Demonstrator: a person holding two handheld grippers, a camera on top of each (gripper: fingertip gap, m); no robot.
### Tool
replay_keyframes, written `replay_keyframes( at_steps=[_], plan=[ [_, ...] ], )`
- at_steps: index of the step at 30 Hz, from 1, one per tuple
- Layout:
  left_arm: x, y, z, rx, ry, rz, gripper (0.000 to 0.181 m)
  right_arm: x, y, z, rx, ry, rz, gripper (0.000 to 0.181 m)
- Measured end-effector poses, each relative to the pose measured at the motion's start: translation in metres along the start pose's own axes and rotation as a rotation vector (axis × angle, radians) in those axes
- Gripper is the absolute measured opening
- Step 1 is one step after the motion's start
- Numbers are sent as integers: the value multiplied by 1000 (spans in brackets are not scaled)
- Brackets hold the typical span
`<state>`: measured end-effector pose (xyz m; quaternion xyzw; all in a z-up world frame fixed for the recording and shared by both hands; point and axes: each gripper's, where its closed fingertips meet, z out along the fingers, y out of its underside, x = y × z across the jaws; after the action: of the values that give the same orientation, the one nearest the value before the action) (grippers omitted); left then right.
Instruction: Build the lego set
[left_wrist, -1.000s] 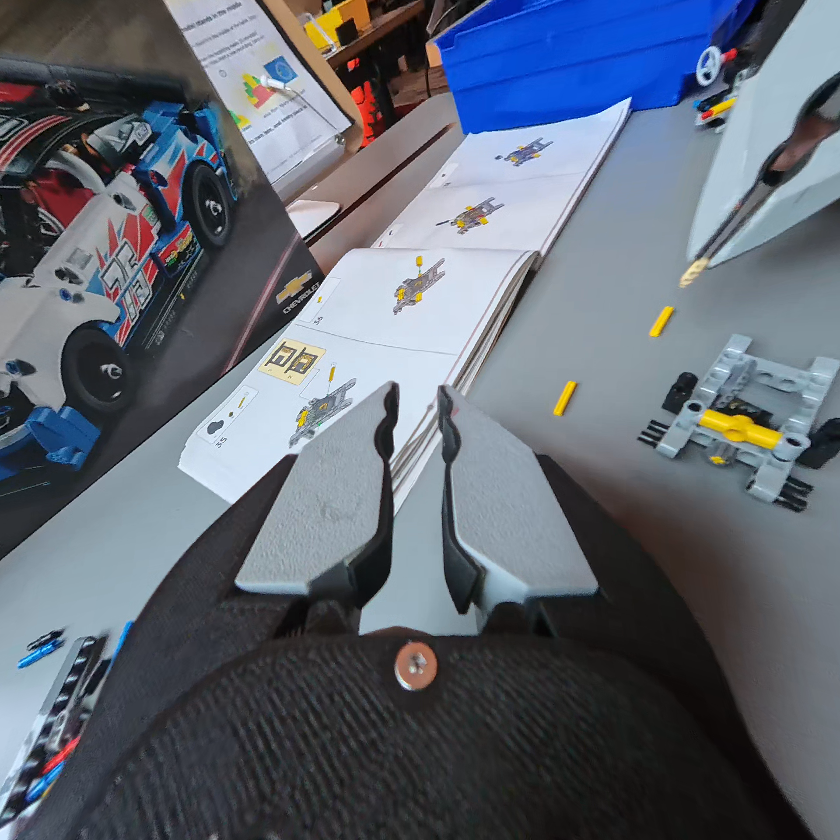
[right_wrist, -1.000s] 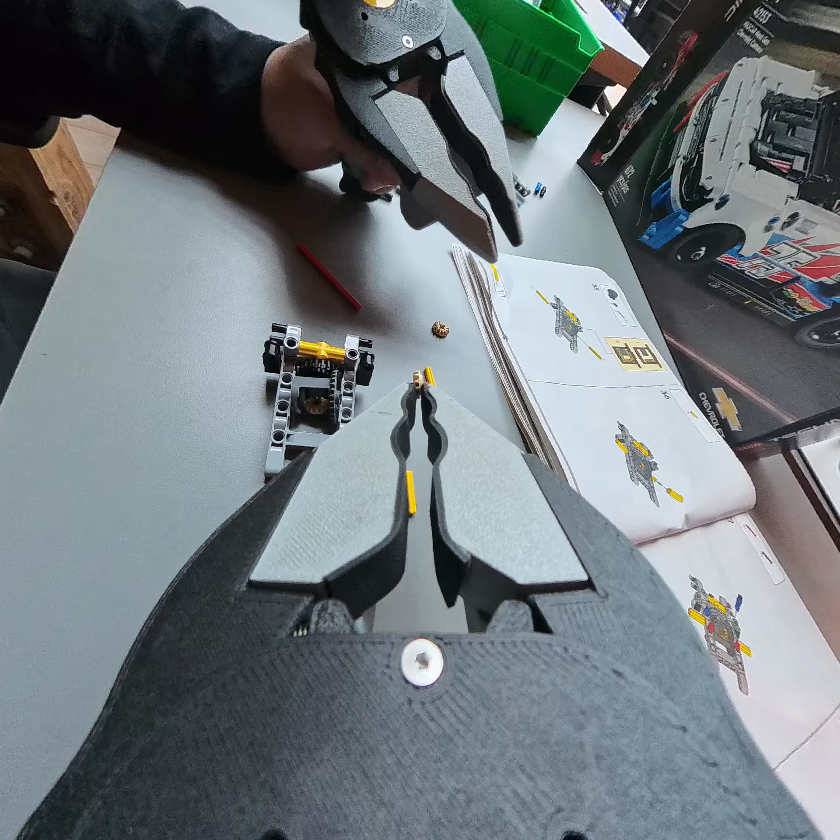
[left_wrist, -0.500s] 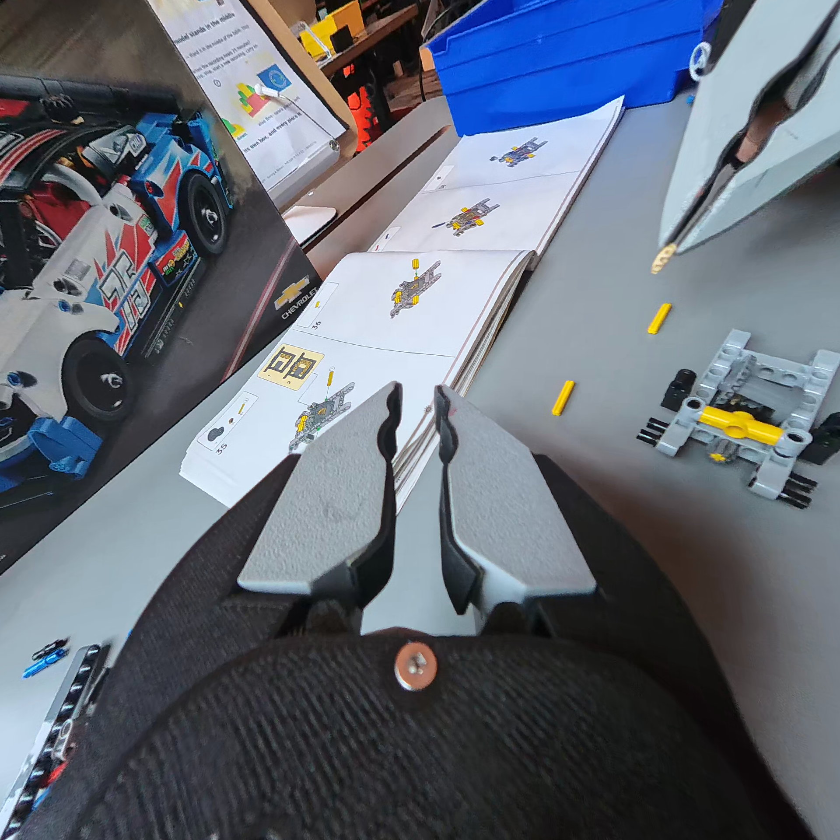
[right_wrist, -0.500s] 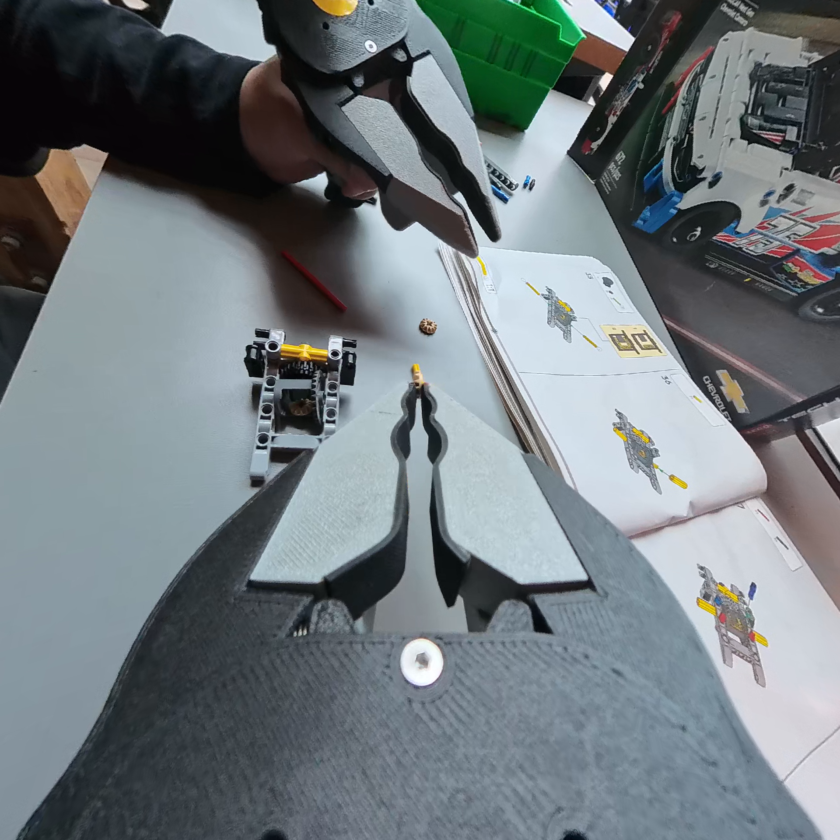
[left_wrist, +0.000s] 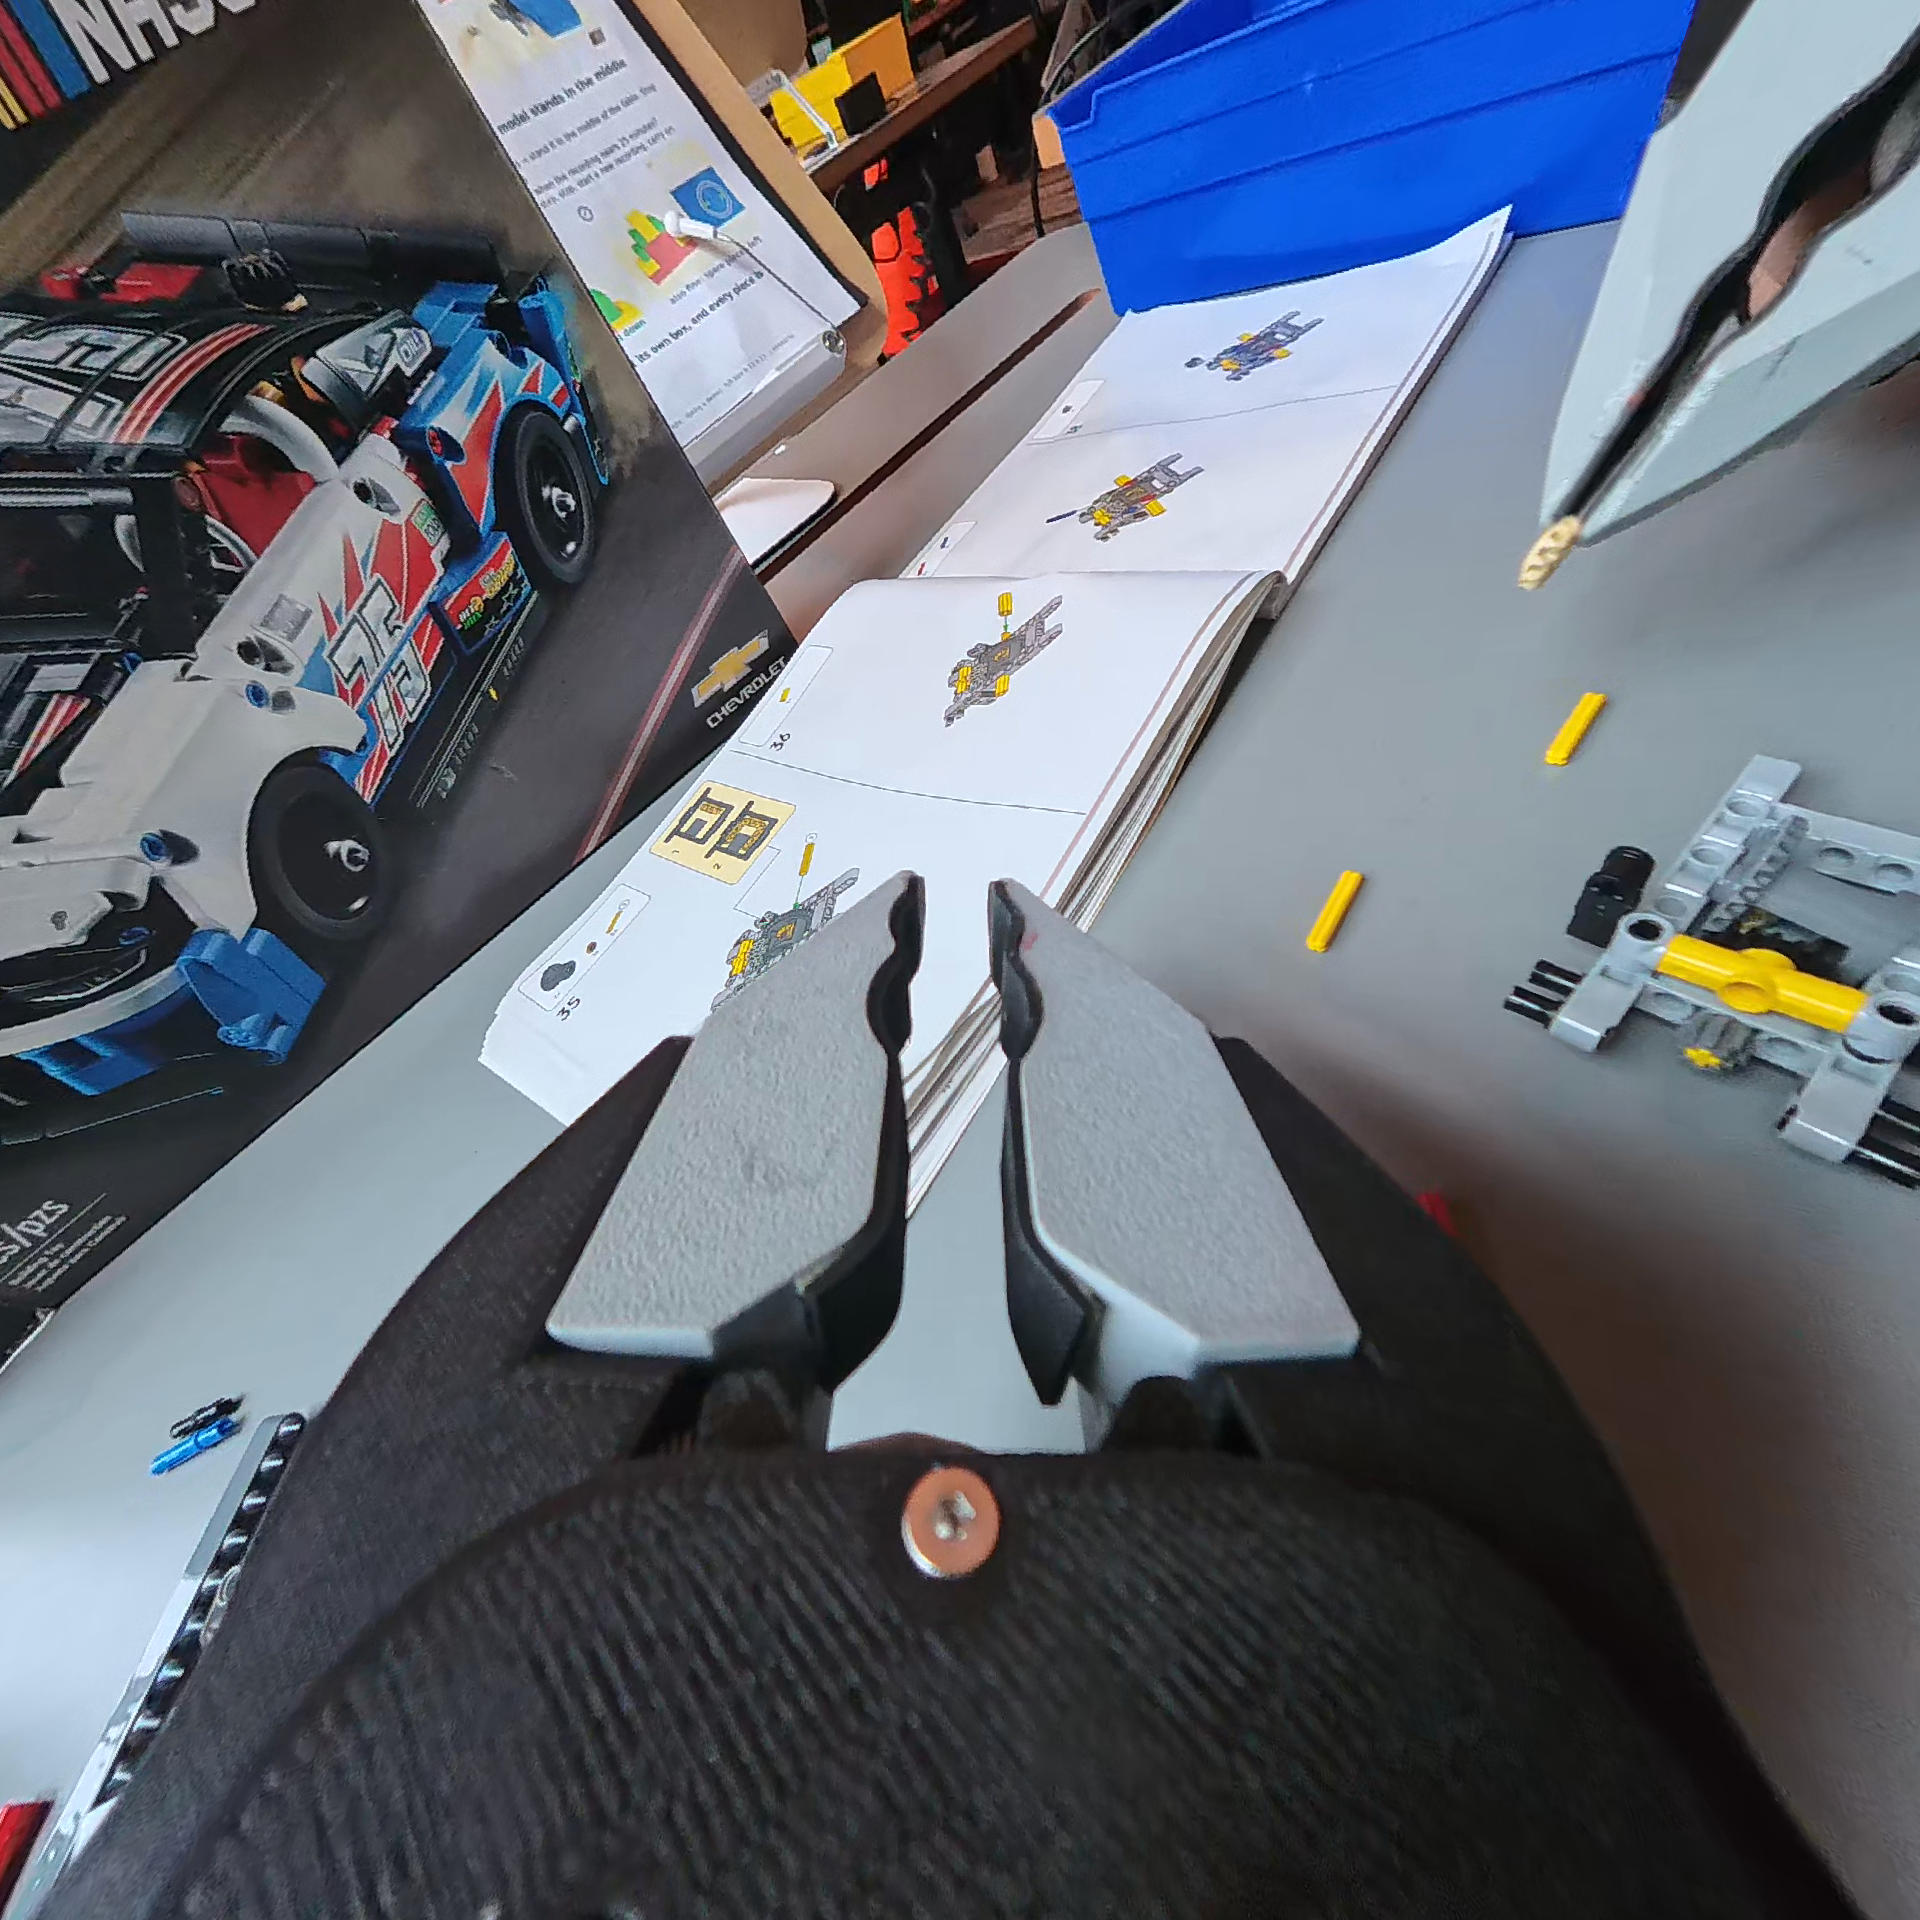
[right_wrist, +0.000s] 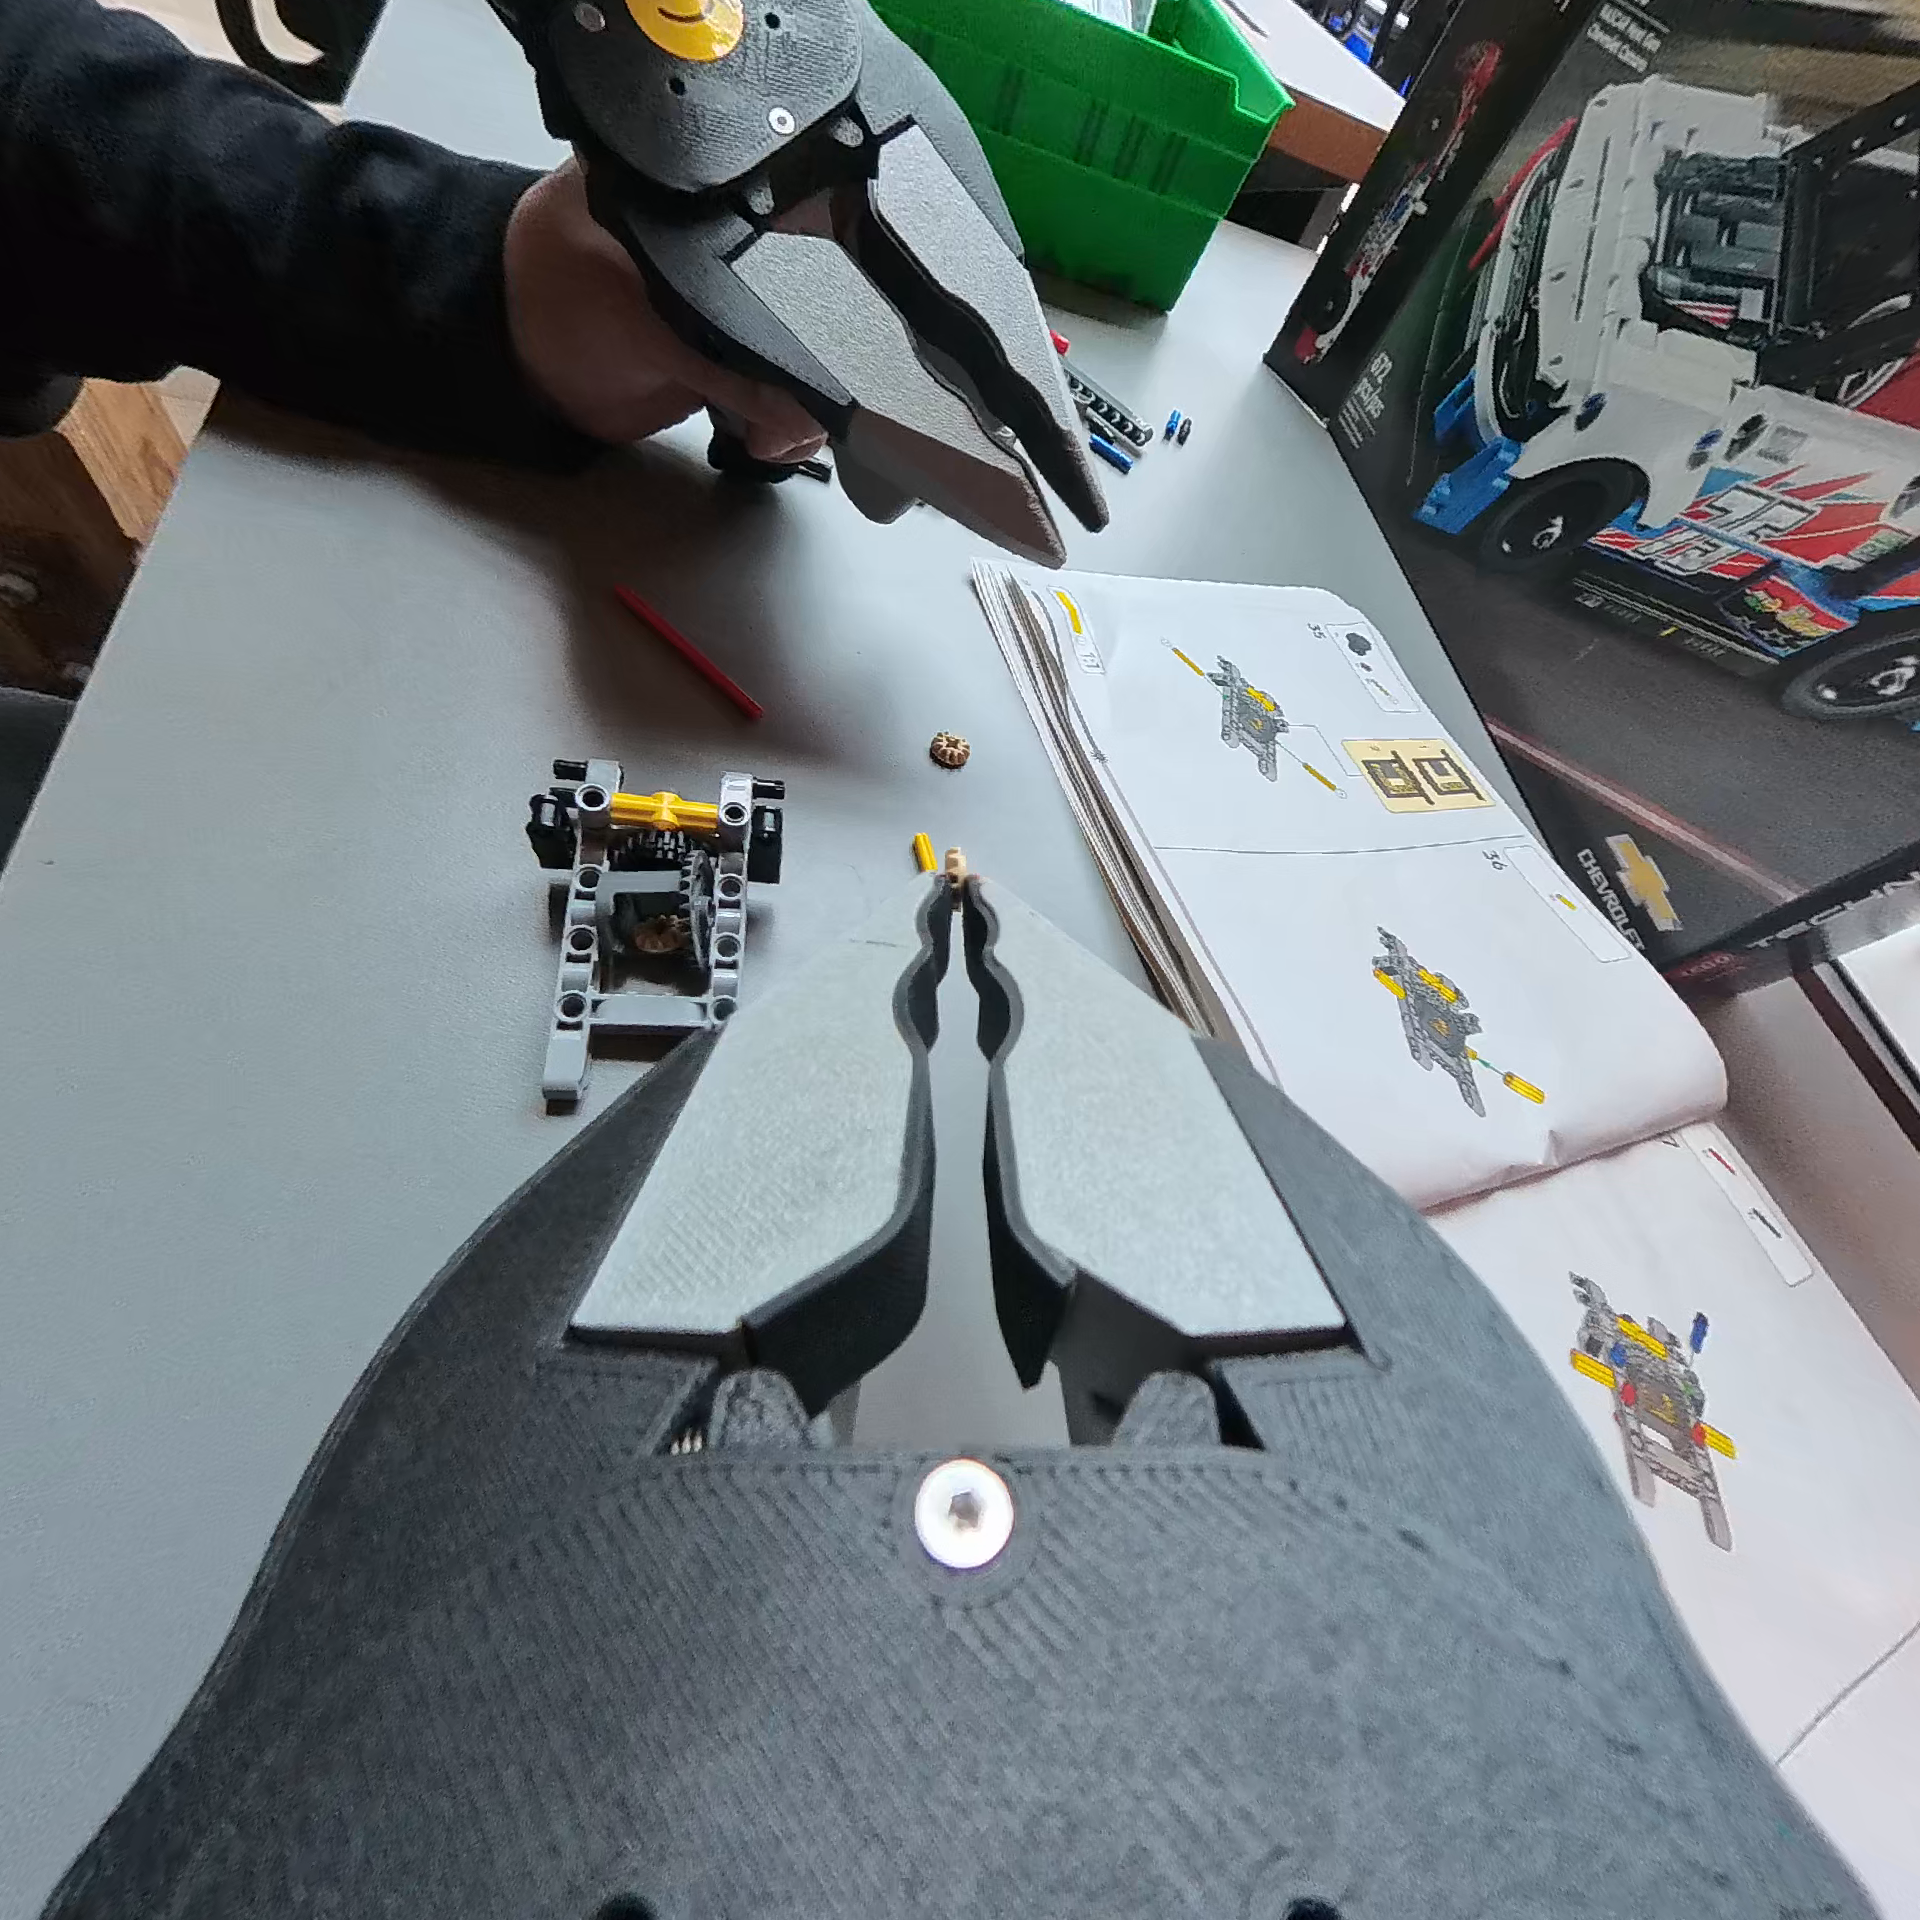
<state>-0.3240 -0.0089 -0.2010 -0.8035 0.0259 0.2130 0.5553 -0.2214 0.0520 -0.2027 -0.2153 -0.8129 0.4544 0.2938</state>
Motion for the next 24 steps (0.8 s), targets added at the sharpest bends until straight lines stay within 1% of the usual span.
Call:
replay_keyframes(
  at_steps=[7, 15, 24],
  plan=[
    [3, 1, 1, -12, 1, 18, 8, -3, 0, 0, 2, -17, 14, 0],
    [5, 3, 3, -24, 15, 31, 8, -3, 6, 3, -23, -28, 19, 0],
    [10, 5, 4, -40, 20, 70, 7, -6, 9, 8, -46, -31, -3, 0]
  ],
)
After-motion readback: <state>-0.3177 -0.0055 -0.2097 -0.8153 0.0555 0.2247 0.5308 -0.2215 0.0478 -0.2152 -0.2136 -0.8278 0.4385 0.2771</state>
